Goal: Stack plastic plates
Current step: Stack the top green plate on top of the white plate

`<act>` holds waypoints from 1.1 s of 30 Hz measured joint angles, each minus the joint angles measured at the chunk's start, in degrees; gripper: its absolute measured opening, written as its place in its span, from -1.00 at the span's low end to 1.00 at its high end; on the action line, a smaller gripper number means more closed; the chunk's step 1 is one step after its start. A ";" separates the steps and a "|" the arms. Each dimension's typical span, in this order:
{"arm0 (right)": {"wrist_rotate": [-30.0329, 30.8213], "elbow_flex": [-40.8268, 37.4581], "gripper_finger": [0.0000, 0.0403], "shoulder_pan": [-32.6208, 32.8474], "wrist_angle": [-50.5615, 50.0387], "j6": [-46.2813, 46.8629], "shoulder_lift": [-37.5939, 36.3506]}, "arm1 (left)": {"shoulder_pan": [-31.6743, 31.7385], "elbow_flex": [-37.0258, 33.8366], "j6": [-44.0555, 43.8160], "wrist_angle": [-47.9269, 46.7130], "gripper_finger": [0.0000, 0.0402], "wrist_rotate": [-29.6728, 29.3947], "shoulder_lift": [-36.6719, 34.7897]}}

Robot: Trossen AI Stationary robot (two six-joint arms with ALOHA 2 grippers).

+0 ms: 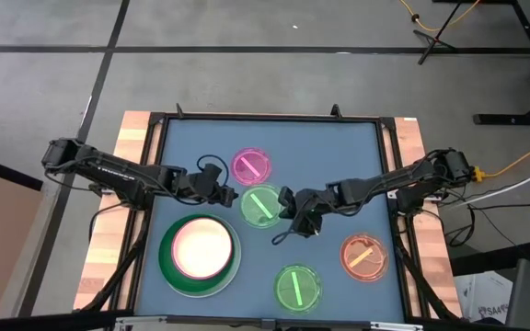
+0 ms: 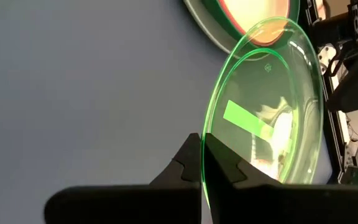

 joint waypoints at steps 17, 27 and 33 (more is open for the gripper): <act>1.55 0.00 -1.00 0.02 3.88 0.00 0.00 | -0.09 0.00 -0.15 0.09 -0.58 1.52 0.00; 2.54 0.00 -1.00 0.00 3.85 -0.02 0.00 | -0.13 0.00 -1.53 0.11 -0.58 3.00 0.00; 2.54 0.00 -1.00 0.00 3.85 -0.02 0.00 | -0.13 0.00 -1.60 0.15 -0.58 3.00 0.00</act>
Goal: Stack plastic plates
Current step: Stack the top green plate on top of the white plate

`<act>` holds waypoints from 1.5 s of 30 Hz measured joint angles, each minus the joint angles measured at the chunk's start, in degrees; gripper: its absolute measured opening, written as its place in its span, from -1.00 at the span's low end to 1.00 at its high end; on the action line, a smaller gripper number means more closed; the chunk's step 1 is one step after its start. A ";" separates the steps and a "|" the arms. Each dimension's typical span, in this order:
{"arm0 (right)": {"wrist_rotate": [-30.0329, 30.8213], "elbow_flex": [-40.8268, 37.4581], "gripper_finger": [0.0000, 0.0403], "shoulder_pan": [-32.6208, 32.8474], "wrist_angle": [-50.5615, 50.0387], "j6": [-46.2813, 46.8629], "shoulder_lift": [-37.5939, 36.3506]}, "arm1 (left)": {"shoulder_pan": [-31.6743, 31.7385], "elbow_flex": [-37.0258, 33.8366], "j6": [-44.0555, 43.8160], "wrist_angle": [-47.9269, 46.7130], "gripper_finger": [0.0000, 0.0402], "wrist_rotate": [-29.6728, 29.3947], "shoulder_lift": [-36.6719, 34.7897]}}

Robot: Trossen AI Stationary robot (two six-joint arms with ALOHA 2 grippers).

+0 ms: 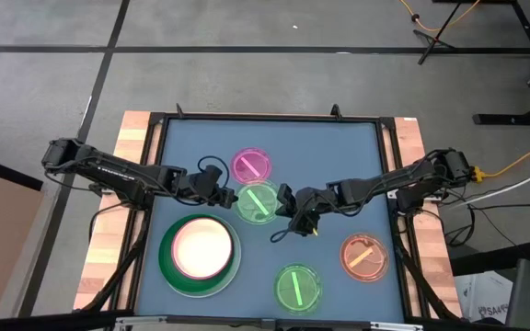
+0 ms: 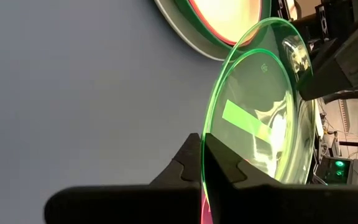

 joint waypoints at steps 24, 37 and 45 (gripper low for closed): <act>-0.15 0.00 -1.00 0.02 -0.04 0.00 0.00 | 0.04 0.00 0.01 -0.09 -0.98 -0.22 0.00; -2.50 0.00 -0.94 0.02 0.28 0.01 0.00 | 0.02 0.00 0.12 0.08 -0.99 0.02 0.02; -3.50 0.00 -0.68 0.00 0.47 0.13 0.00 | 0.00 0.00 0.42 0.02 -1.00 0.07 0.02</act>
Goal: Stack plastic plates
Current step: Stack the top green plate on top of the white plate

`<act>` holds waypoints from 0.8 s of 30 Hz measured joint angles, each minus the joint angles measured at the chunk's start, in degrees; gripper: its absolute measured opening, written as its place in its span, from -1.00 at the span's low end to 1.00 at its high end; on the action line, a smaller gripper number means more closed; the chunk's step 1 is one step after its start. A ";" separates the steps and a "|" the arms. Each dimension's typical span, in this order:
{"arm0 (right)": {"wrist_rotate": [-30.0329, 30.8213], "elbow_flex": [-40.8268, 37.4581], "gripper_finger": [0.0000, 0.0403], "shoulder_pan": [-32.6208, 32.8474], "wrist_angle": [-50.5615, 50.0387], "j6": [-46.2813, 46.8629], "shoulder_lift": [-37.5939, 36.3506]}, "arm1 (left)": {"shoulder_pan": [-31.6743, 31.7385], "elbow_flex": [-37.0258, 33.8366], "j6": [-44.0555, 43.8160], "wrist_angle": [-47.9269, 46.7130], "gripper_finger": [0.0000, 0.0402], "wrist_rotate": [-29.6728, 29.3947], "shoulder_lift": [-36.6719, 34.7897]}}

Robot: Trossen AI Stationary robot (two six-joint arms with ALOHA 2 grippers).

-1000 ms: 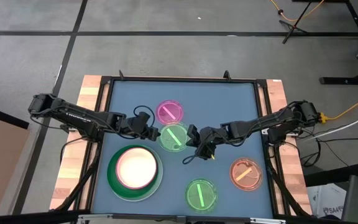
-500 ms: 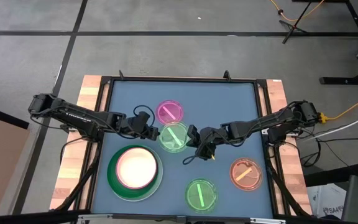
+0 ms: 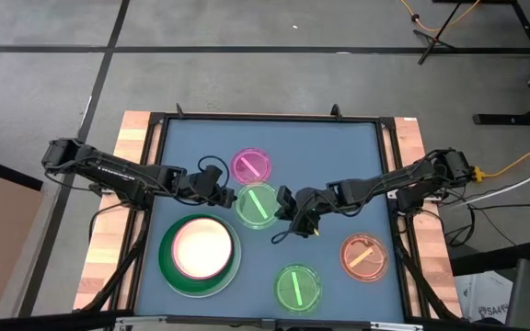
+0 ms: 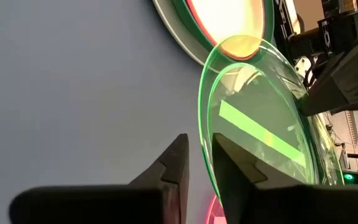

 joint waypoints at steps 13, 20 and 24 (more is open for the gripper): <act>-3.66 0.00 -0.65 0.04 0.32 0.11 -2.69 | 0.00 0.00 1.73 -0.38 -1.00 1.35 0.00; -3.65 0.00 -0.64 0.04 -3.16 0.11 -9.07 | 0.00 0.00 3.02 -1.67 -1.00 6.90 0.00; -3.65 0.00 -0.64 0.04 -7.22 0.11 -12.58 | 0.00 0.00 6.05 -2.10 -1.00 15.28 0.00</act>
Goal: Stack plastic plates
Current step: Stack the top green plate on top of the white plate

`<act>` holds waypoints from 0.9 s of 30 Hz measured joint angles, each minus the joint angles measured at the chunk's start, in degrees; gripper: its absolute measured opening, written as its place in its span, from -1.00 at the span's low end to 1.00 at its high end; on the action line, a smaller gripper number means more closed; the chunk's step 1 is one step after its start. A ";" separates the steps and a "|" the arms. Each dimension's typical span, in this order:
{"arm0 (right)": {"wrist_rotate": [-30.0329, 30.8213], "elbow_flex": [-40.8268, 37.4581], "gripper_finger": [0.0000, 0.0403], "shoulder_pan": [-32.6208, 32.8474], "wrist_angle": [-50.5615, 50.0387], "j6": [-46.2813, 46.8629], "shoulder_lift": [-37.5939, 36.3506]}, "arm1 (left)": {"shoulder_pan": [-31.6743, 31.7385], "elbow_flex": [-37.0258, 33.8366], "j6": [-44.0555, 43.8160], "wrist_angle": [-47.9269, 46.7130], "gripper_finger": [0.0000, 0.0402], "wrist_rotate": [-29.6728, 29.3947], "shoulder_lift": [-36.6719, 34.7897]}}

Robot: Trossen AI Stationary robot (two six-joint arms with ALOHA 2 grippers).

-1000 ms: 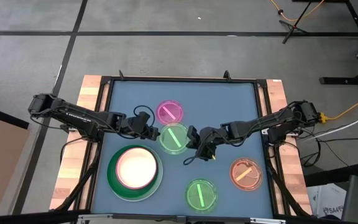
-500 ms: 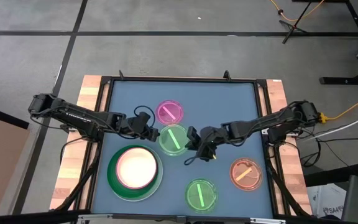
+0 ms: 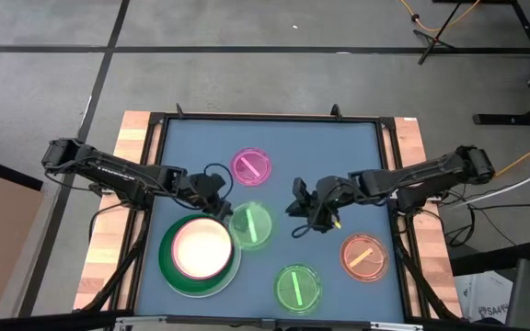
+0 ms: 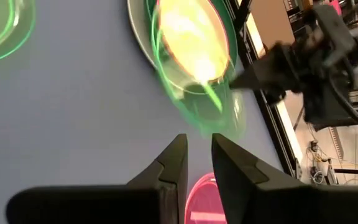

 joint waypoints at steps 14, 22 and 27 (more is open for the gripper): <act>0.04 0.00 -0.64 -0.04 -6.11 0.00 -2.65 | 0.00 0.00 12.02 -19.00 -1.00 18.81 -0.02; 0.04 0.00 -0.64 -0.04 -5.85 0.00 -2.63 | 0.01 0.00 19.50 -29.01 -1.00 20.23 -0.02; 0.04 0.00 -0.64 -0.04 -5.85 0.00 -2.63 | 0.02 0.00 21.14 -33.22 -1.00 17.35 -0.02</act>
